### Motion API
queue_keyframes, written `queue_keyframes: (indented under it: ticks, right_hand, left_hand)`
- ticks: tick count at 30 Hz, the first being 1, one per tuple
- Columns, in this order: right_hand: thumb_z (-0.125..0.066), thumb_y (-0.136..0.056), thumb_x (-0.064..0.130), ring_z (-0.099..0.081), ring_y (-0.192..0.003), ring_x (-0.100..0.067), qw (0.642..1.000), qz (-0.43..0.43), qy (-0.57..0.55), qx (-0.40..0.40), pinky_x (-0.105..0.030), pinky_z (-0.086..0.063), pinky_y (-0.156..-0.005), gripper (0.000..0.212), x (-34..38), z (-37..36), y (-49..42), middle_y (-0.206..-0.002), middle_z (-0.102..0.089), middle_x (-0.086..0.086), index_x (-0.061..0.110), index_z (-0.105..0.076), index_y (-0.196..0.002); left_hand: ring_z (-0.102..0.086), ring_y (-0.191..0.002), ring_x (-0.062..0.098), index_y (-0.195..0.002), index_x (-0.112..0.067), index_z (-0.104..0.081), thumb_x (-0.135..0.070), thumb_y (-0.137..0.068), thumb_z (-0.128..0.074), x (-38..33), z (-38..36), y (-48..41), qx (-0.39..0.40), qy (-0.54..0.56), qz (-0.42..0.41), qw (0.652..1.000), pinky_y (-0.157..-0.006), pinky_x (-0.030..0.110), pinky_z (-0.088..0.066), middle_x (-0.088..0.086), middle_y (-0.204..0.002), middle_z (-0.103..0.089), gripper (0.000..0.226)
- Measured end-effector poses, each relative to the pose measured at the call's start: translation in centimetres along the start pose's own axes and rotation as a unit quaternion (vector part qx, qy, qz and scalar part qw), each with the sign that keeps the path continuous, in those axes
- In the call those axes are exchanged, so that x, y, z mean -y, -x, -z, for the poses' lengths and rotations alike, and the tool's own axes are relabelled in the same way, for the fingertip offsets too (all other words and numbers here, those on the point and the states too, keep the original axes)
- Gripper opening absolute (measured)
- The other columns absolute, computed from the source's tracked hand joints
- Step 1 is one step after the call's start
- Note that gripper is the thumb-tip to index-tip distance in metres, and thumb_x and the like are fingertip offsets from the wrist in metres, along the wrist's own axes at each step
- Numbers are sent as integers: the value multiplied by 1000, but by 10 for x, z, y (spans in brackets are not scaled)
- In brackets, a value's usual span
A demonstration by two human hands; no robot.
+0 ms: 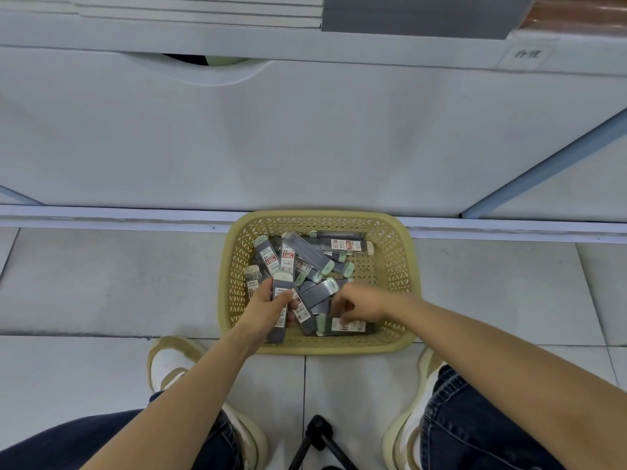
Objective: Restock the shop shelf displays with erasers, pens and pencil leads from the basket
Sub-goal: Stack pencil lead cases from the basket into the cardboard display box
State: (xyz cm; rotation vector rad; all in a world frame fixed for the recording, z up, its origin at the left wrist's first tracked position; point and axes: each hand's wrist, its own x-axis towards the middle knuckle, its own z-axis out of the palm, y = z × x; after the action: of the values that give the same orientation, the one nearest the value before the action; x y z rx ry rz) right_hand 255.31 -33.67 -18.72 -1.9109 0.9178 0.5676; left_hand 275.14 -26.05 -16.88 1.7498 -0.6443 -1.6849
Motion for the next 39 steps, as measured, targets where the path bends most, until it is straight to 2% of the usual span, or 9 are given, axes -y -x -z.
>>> queue_keyframes:
  ticks: [7,16,20,23,25,28,31,34,39]
  right_hand:
    - [-62,-91,21,-52,-111,-21,992,31,118,-40,-34,-44,-85,45,-4,-17,7,-121,-55,-4,22,-54,-136]
    - [-70,-84,23,-56,-99,-19,986,54,123,-100,-34,-48,-78,22,2,-25,9,-109,-58,0,17,-60,-103]
    - [-69,-86,23,-54,-98,-17,993,41,86,-68,-31,-47,-80,23,1,-19,10,-110,-56,-1,15,-60,-106]
    - [-65,-91,22,-59,-93,-12,992,16,-88,-90,-21,-49,-78,18,2,-5,14,-103,-60,5,17,-59,-107]
    - [-64,-91,22,-62,-91,-5,962,9,-238,-136,-14,-48,-73,19,8,14,19,-102,-63,9,17,-58,-108]
    - [-65,-90,14,-67,-99,-15,856,30,-482,-186,-25,-55,-81,31,23,44,25,-113,-66,-6,9,-58,-120]
    - [-70,-86,16,-64,-108,-22,787,56,-549,-274,-35,-53,-92,42,42,61,33,-117,-65,-10,21,-55,-125]
    - [-68,-89,11,-68,-90,-13,763,90,-543,-339,-24,-54,-79,46,61,76,47,-101,-68,-7,24,-53,-130]
    - [-62,-92,7,-65,-90,-20,789,120,-482,-362,-34,-55,-80,36,85,114,91,-103,-67,-12,11,-53,-127]
  left_hand:
    - [-55,-64,18,-112,-9,-51,-6,-99,-50,0,1,-2,8,-7,5,1000,-59,30,-54,14,-84,-61,13]
    - [-57,-62,17,-112,-8,-51,-5,-98,-51,3,5,-4,0,-1,16,1000,-58,28,-57,12,-80,-62,14]
    - [-57,-63,17,-112,-7,-51,-5,-98,-51,0,5,-1,4,-11,13,1000,-58,28,-56,13,-82,-63,15]
    - [-56,-63,18,-113,-5,-51,-4,-97,-53,-5,2,2,5,-2,10,1000,-57,28,-55,15,-84,-62,17]
    - [-55,-61,18,-113,-2,-51,-3,-95,-56,-13,-1,6,7,26,2,1000,-55,28,-54,16,-84,-61,19]
    - [-58,-61,16,-113,-5,-54,-7,-89,-66,-32,-7,16,57,88,-20,994,-58,28,-55,10,-80,-63,27]
    - [-58,-60,15,-113,-6,-57,-17,-80,-73,-59,-18,28,120,103,-66,985,-58,26,-55,5,-74,-63,39]
    - [-53,-49,13,-111,3,-59,-13,-83,-73,-84,-28,38,87,117,-122,982,-48,24,-49,4,-67,-62,35]
    - [-54,-45,9,-95,-8,-69,-18,-78,-80,-125,-28,64,38,35,-189,981,-45,20,-48,-1,-64,-69,23]
